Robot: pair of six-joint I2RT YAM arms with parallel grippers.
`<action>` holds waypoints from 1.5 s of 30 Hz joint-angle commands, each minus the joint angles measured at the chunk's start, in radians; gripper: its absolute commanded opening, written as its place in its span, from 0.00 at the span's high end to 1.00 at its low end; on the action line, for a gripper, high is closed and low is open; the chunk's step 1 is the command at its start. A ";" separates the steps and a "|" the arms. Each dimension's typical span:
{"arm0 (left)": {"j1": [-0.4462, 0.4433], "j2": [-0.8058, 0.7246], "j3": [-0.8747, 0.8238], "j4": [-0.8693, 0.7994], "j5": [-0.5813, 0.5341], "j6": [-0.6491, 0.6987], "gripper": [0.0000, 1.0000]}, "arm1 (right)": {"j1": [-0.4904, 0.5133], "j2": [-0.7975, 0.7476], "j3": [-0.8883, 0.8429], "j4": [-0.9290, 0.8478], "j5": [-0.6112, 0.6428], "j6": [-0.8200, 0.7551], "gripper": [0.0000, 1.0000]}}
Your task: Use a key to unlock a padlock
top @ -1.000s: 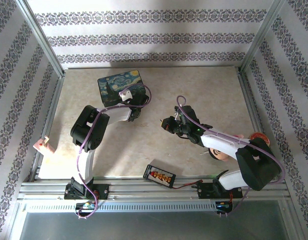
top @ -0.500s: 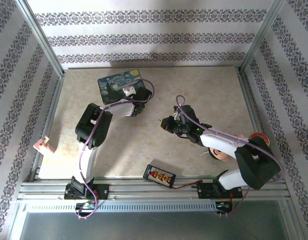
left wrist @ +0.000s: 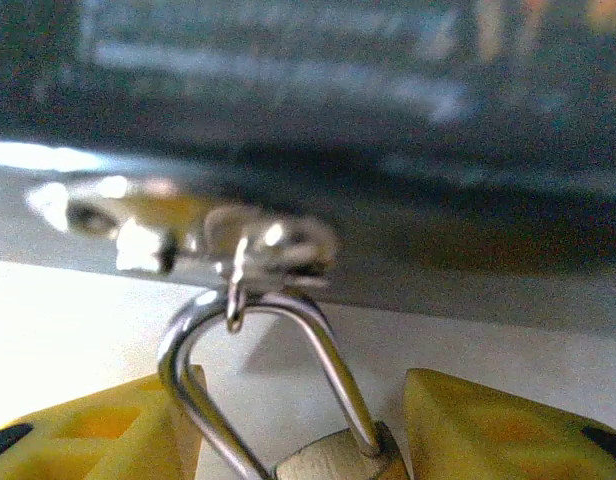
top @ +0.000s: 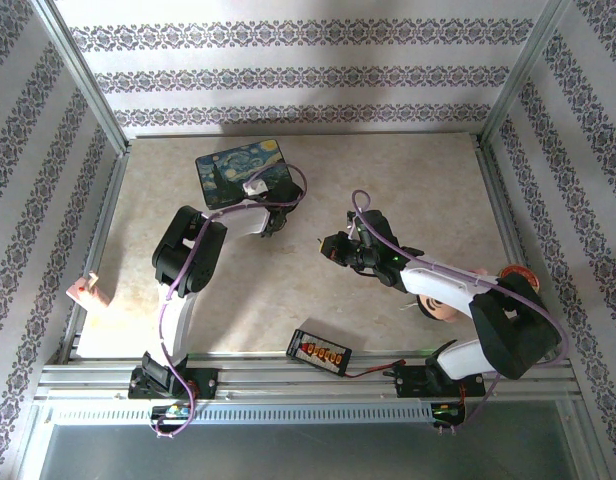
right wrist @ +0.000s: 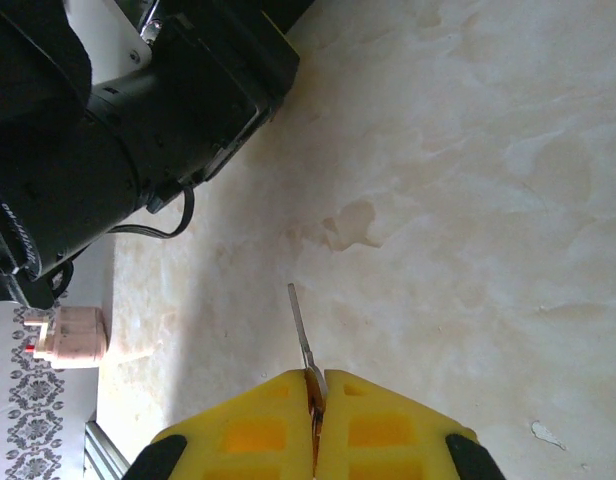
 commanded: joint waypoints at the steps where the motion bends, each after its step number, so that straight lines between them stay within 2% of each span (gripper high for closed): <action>1: 0.004 -0.032 -0.039 -0.031 0.002 -0.032 0.46 | -0.011 0.000 0.020 0.027 -0.013 0.002 1.00; 8: 0.004 -0.068 -0.077 -0.005 0.011 -0.039 0.43 | -0.011 -0.002 0.018 0.025 -0.011 0.003 1.00; 16: 0.004 -0.051 -0.049 0.007 0.014 -0.023 0.56 | -0.011 0.002 0.020 0.028 -0.013 0.004 1.00; 20: 0.003 -0.038 -0.033 0.014 0.010 -0.017 0.59 | -0.011 0.007 0.020 0.028 -0.017 0.005 1.00; 23: 0.003 -0.033 -0.029 0.020 0.011 -0.005 0.66 | -0.011 0.008 0.020 0.027 -0.019 0.005 1.00; 31: 0.004 -0.077 -0.092 0.089 0.079 0.018 0.97 | -0.011 -0.001 0.002 0.029 -0.012 -0.004 1.00; 33: 0.003 -0.100 -0.129 0.115 0.102 0.003 1.00 | -0.011 -0.006 -0.012 0.037 -0.007 -0.005 1.00; 45: -0.068 -0.223 -0.235 0.071 0.230 -0.138 1.00 | 0.010 -0.030 -0.059 0.069 0.004 -0.041 1.00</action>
